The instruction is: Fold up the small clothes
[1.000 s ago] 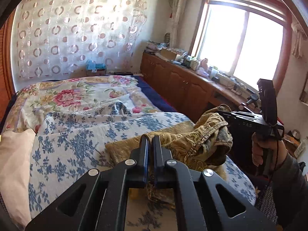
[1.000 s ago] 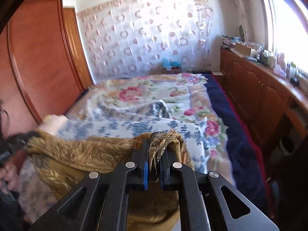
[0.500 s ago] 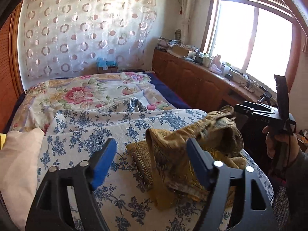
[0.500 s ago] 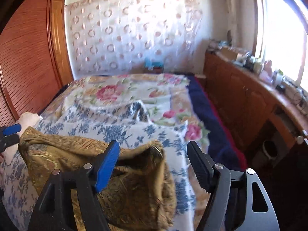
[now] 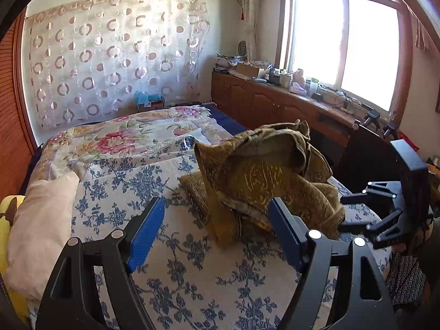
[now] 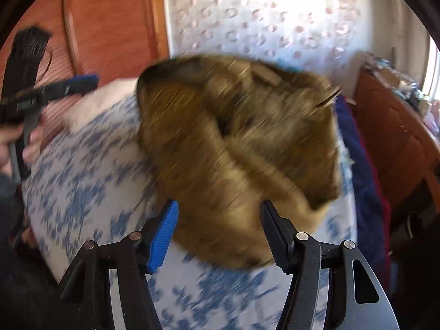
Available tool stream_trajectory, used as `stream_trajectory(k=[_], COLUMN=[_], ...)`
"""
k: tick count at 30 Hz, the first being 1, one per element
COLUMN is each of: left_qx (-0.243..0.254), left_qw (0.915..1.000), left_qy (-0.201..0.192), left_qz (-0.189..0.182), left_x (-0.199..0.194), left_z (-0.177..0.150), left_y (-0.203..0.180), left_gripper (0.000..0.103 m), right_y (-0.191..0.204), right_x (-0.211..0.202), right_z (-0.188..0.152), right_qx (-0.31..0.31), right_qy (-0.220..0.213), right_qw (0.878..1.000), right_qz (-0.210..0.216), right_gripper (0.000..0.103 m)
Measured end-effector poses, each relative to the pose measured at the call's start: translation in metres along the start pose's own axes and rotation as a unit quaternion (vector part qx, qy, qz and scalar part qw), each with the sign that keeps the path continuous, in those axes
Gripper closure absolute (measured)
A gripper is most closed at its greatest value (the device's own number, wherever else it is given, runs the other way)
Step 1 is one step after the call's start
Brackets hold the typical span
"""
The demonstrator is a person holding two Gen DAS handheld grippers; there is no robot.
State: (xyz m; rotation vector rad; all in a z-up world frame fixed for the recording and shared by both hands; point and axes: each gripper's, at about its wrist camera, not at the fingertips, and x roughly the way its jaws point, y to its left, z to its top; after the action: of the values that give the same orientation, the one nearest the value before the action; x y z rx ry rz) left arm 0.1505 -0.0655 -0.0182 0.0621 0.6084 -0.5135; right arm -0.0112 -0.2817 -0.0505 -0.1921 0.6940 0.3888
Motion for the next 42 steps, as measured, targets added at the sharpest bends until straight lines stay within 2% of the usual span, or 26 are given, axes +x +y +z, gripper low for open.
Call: stream_trajectory(k=[6,9,11,13,14,15,17,19,23,26,28,32,36,39,41,42], left_qx=[0.004,0.003,0.004,0.003,0.003,0.004,0.006,0.007,0.0,0.002,0.006,0.003,-0.018,-0.03,-0.036,-0.039], left_qw=[0.9998,0.9997,0.9997,0.9996,0.9996,0.9995,0.9994,0.9994,0.9993,0.999,0.9985,0.9977,0.9972,0.994,0.9926,0.992], left_qy=[0.011,0.018,0.022,0.025,0.027,0.029,0.031,0.032,0.036,0.044,0.054,0.067,0.071,0.099,0.111,0.117], left_qz=[-0.013,-0.014,-0.014,-0.012,-0.013,-0.012,-0.011,-0.01,-0.01,-0.012,-0.01,-0.004,0.013,0.034,0.032,0.03], left_x=[0.002,0.006,0.008,0.011,0.012,0.014,0.016,0.02,0.031,0.048,0.065,0.1,0.133,0.159,0.166,0.168], left_z=[-0.009,-0.013,-0.014,-0.015,-0.015,-0.015,-0.014,-0.012,-0.002,0.008,0.016,0.033,0.048,0.049,0.044,0.04], left_y=[-0.008,-0.011,-0.011,-0.01,-0.01,-0.008,-0.008,-0.005,0.001,0.005,0.006,0.013,0.027,0.038,0.042,0.044], left_gripper=[0.024,0.024,0.024,0.024,0.024,0.024,0.024,0.024,0.024,0.024,0.024,0.024,0.024,0.024,0.024,0.024], right_y=[0.009,0.001,0.003,-0.004,-0.003,-0.004,-0.006,-0.018,-0.06,-0.1,-0.125,-0.161,-0.171,-0.172,-0.172,-0.172], right_x=[0.015,0.036,0.043,0.049,0.048,0.053,0.047,0.033,0.002,0.003,0.017,0.068,0.11,0.134,0.134,0.128], right_z=[-0.016,-0.015,-0.015,-0.012,-0.011,-0.014,-0.01,0.001,0.047,0.085,0.103,0.122,0.139,0.153,0.162,0.164], right_qx=[-0.023,-0.044,-0.051,-0.062,-0.069,-0.074,-0.09,-0.087,-0.043,-0.004,0.029,0.069,0.07,0.072,0.078,0.083], right_qy=[0.029,0.05,0.053,0.048,0.049,0.052,0.036,-0.007,-0.09,-0.123,-0.124,-0.089,-0.055,-0.032,-0.021,-0.021], right_qw=[0.999,0.998,0.997,0.997,0.996,0.996,0.995,0.996,0.993,0.989,0.988,0.989,0.989,0.988,0.989,0.989], right_qz=[0.017,0.004,-0.002,0.002,0.008,0.008,-0.018,-0.029,-0.06,-0.081,-0.083,-0.101,-0.121,-0.131,-0.122,-0.118], right_gripper=[0.04,0.041,0.051,0.079,0.097,0.098,0.099,0.099,0.099,0.099,0.099,0.099,0.099,0.099,0.099,0.092])
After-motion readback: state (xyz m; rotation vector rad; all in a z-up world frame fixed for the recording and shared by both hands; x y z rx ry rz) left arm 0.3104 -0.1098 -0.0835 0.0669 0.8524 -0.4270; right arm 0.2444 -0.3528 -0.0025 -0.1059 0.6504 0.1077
